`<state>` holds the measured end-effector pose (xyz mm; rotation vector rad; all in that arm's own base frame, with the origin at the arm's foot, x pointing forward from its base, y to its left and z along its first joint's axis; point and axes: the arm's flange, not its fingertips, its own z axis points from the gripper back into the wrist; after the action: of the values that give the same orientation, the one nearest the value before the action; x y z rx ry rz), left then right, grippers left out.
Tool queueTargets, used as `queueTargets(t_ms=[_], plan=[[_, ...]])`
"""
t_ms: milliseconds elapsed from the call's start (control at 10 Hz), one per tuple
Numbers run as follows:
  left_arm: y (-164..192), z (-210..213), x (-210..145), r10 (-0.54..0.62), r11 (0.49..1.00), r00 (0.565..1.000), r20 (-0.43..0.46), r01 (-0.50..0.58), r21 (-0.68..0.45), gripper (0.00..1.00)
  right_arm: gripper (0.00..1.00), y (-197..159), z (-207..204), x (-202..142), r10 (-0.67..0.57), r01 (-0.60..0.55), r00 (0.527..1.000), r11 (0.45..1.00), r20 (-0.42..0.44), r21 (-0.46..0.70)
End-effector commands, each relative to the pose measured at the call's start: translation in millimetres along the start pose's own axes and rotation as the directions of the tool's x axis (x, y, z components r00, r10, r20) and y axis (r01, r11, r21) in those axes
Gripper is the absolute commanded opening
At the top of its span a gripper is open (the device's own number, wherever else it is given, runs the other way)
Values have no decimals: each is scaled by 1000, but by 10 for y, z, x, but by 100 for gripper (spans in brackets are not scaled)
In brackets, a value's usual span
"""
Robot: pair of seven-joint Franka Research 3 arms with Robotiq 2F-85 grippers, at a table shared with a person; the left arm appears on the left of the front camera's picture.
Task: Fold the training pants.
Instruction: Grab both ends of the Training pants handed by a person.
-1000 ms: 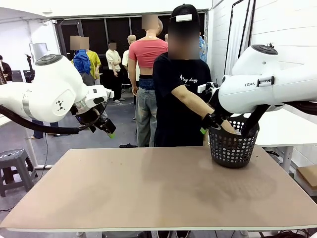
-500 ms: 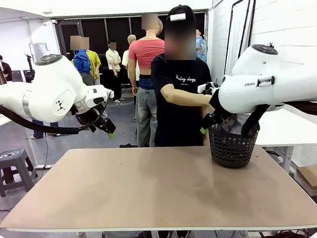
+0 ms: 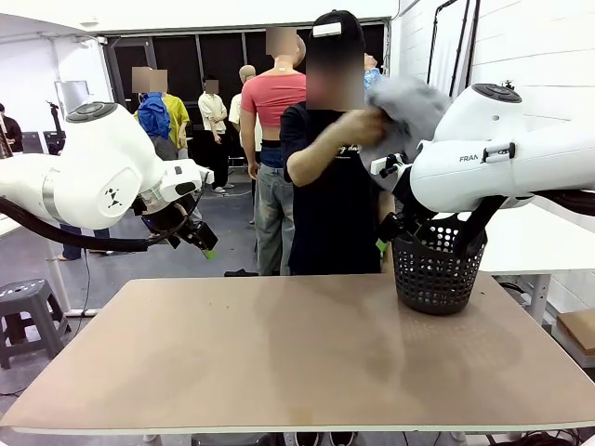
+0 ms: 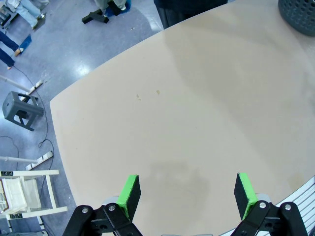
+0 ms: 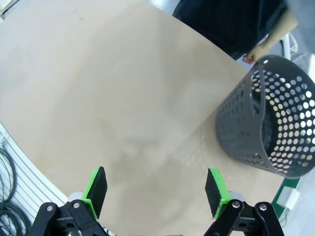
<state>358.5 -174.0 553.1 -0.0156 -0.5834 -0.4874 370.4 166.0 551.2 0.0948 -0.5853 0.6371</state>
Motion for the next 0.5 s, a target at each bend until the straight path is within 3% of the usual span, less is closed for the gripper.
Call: queueTargets(t_ms=[0, 400], plan=[[8, -2, 4, -9, 1000, 1000, 3, 9, -5, 100, 100, -8, -8, -11, -2, 2, 1000, 1000, -1, -1], [8, -2, 4, -9, 1000, 1000, 3, 9, -5, 100, 100, -8, -8, -11, -2, 2, 1000, 1000, -1, -1]])
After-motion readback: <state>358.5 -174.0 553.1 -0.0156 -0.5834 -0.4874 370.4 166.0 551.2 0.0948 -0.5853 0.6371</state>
